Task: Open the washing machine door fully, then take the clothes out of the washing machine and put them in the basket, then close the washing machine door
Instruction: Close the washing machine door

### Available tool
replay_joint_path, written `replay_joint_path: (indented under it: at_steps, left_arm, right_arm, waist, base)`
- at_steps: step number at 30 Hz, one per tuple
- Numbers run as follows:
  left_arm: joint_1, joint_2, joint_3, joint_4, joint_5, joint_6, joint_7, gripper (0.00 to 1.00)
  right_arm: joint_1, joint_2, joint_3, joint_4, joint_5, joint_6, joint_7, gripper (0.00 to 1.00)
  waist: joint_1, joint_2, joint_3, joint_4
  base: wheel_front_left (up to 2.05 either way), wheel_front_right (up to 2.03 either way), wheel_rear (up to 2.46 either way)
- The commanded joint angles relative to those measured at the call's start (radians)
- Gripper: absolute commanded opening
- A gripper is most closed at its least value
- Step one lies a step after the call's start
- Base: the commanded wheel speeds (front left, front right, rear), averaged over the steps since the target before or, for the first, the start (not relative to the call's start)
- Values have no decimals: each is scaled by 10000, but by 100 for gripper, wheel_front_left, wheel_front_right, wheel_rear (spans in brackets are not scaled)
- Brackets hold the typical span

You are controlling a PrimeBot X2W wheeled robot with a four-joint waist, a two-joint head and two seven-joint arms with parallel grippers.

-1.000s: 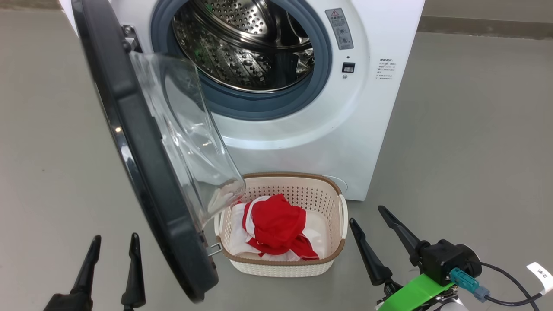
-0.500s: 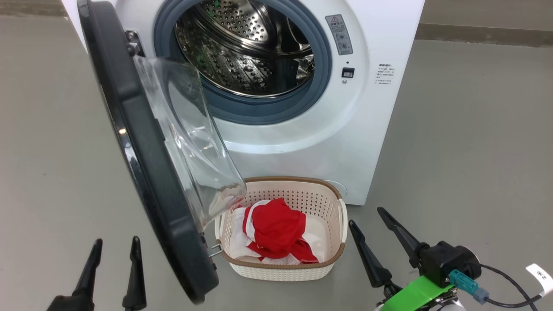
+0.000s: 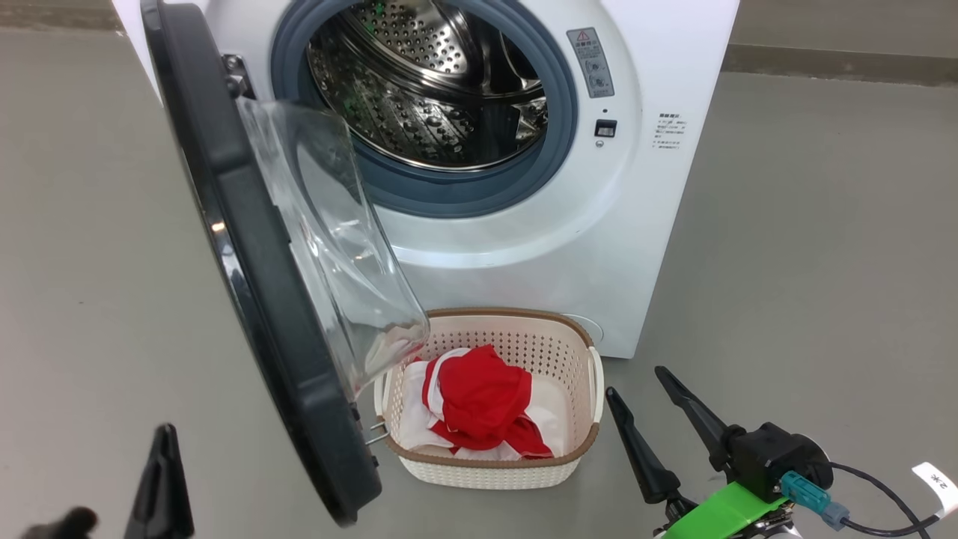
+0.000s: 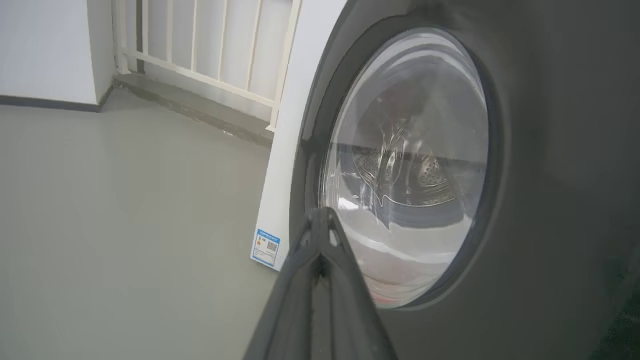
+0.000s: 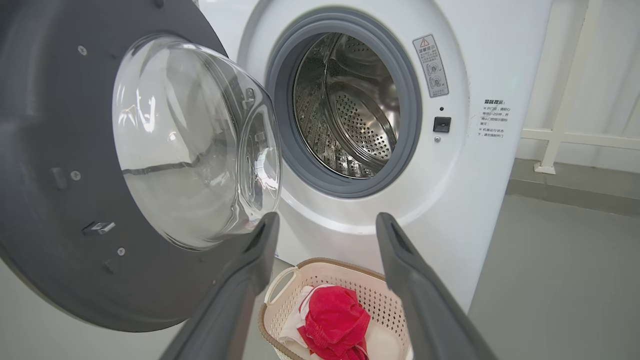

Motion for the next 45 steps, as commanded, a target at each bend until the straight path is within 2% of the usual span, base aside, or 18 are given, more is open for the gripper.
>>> replay_joint_path:
  at_steps: [1, 3, 6, 8, 9, 12, 21, 26, 30, 38, 45]
  left_arm:
    - [-687, 55, 465, -240, -940, -185, 194, 0]
    - [-930, 45, 579, -329, -2528, -283, 556, 0]
    - [-1236, 42, 603, -720, -5096, -182, 1137, 0]
    - [-1369, 41, 586, -1042, -6832, 13, 1508, 0]
    - [-1369, 41, 586, -1042, -6832, 13, 1508, 0]
    - [-1525, 40, 466, -1570, -9309, 531, 2169, 0]
    - [-1980, 39, 668, -2923, -12206, 1908, 3101, 0]
    - [-1951, 38, 570, -3544, -12765, 2474, 3589, 0]
    - [-1819, 118, 288, -4031, -12832, 2747, 3976, 0]
    - [-1699, 169, -91, -4582, -12830, 2895, 4196, 0]
    - [-1684, 116, -247, -4758, -12928, 2901, 3990, 0]
  right_arm:
    - [-151, 41, 213, -194, 134, 33, -65, 100]
    - [-159, 42, 237, -177, 201, 33, -65, 100]
    - [-163, 43, 258, -168, 287, 33, -65, 100]
    - [-150, 43, 245, -143, 331, 33, -65, 100]
    - [-150, 43, 245, -143, 331, 33, -65, 100]
    - [-139, 44, 281, -89, 407, 33, -65, 100]
    - [-229, 44, 417, -12, 478, 33, -65, 100]
    - [-253, 44, 482, -5, 513, 33, -65, 100]
    - [-288, 45, 484, 1, 497, 33, -65, 100]
    - [-408, 44, 546, 3, 491, 33, -65, 100]
    - [-479, 41, 566, 16, 605, 33, -65, 100]
  waist:
    - [0, 0, -28, 1]
    - [0, 0, -42, -18]
    - [0, 0, -41, -55]
    - [0, 0, -30, -78]
    - [0, 0, -30, -78]
    - [0, 0, -10, -106]
    - [0, 0, 79, -166]
    - [0, 0, 151, -207]
    - [0, 0, 257, -239]
    - [0, 0, 471, -443]
    - [0, 0, 637, -831]
  base:
    - [0, 0, 0]
    - [0, 0, 0]
    - [0, 0, 0]
    - [0, 0, 0]
    - [0, 0, 0]
    - [0, 0, 0]
    - [0, 0, 0]
    - [0, 0, 0]
    - [0, 0, 0]
    - [0, 0, 0]
    - [0, 0, 0]
